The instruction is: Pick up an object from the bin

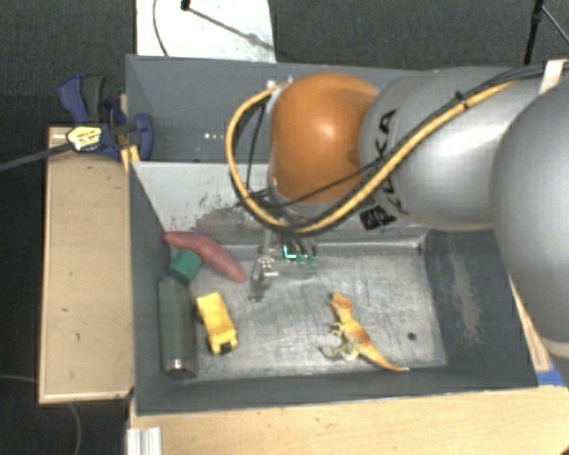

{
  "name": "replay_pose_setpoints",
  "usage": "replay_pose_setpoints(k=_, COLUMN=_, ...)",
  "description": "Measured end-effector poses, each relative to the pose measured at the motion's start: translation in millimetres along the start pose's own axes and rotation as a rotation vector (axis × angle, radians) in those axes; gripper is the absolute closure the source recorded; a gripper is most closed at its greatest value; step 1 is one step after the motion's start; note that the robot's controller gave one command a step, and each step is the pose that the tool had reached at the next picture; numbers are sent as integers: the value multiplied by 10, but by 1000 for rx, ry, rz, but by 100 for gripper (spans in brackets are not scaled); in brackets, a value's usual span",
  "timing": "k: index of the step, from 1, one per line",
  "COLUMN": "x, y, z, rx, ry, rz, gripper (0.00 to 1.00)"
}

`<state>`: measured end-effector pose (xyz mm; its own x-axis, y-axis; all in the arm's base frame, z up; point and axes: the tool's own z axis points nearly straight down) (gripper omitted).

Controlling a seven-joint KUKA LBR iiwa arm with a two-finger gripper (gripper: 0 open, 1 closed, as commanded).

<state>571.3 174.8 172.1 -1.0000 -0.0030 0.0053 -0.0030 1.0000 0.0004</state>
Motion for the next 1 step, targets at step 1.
replay_pose_setpoints(k=1, x=-20, y=-8, z=-45, rx=-1, ry=-8, rz=4, gripper=0)
